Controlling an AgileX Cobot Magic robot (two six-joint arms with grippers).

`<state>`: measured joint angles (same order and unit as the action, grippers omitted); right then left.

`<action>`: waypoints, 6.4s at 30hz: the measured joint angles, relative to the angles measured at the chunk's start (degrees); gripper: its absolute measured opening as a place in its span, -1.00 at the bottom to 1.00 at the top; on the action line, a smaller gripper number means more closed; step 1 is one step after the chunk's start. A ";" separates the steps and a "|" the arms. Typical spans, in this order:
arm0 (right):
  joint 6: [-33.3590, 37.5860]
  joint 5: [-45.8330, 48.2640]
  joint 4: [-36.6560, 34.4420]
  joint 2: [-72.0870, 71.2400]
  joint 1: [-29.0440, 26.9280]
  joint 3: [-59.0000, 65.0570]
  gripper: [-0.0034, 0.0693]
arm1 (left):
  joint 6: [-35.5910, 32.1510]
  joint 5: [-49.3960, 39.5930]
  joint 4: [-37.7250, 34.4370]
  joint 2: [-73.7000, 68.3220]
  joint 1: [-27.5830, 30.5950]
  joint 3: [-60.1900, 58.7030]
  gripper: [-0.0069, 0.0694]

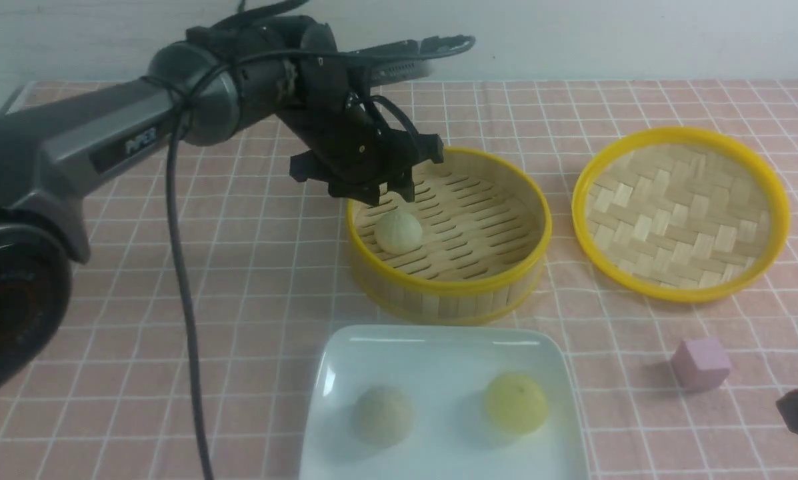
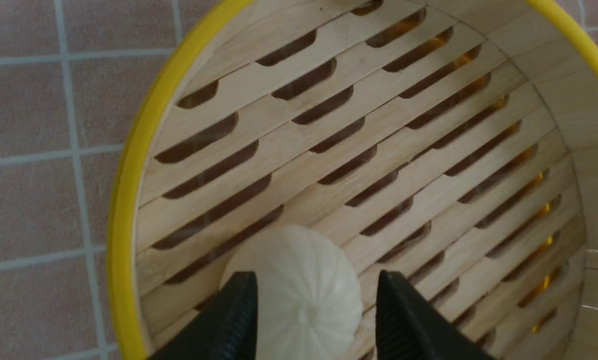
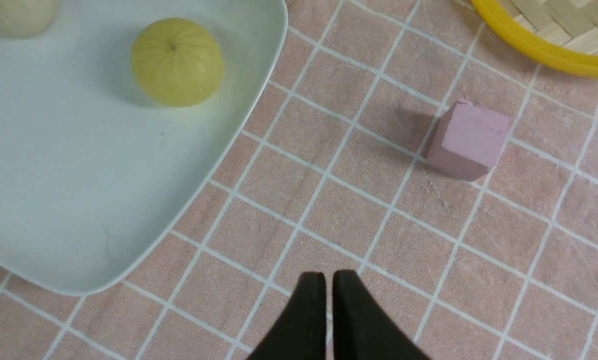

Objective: Put the steamed buns into the plate on the pink tablecloth.

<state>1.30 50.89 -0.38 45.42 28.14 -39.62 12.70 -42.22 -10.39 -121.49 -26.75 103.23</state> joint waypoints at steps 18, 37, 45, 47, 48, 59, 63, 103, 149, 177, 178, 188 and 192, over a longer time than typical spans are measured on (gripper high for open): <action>0.00 -0.25 0.00 0.00 0.00 0.00 -0.80 | -1.43 -16.72 0.22 14.16 -4.52 0.55 -0.76; 0.00 8.28 -0.41 -4.55 0.00 -3.05 -0.76 | 13.06 -5.94 9.67 10.00 -18.14 -19.84 -0.65; -2.03 21.01 -0.42 -23.74 0.00 -6.99 -0.77 | 15.59 -6.83 9.39 10.00 -18.14 -19.84 -0.12; -2.76 21.05 -0.48 -27.75 0.00 -6.13 -0.84 | 15.59 -6.83 8.94 10.00 -18.14 -19.84 -0.03; -3.19 20.30 -0.64 -30.02 0.00 -5.29 -0.87 | 15.59 -6.83 8.71 10.00 -18.14 -19.84 0.02; -3.64 -19.24 -0.85 -43.55 0.00 17.50 -0.93 | 15.59 -6.83 8.33 10.00 -18.14 -19.84 0.14; -3.64 -23.76 -0.85 -43.55 0.00 20.61 -0.93 | 15.59 -6.27 8.29 10.00 -18.14 -19.84 0.14; -3.65 -27.58 1.54 -45.98 -24.82 40.30 -0.82 | 15.78 -28.50 26.60 47.95 -18.14 -19.91 -0.40; -3.82 -27.63 1.54 -45.98 -28.79 40.30 -0.68 | 27.17 24.09 34.41 86.91 -18.14 -80.16 -0.74; -3.88 -27.63 1.54 -45.98 -28.79 40.30 -0.59 | 7.16 21.36 20.62 122.11 26.96 -104.52 -0.68; -3.88 -27.63 1.54 -45.98 -28.79 40.30 -0.59 | 7.16 21.20 20.62 122.11 26.96 -104.52 -0.67; -3.88 -27.63 1.54 -45.98 -28.79 40.30 -0.58 | 7.11 20.90 20.62 122.11 26.96 -104.41 -0.64; -3.88 -27.63 1.54 -45.98 -28.79 40.30 -0.57 | 7.11 20.90 20.62 122.11 26.96 -104.41 -0.64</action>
<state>-2.58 23.27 1.16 -0.56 -0.65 0.67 19.81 -21.32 10.23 0.62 0.22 -1.17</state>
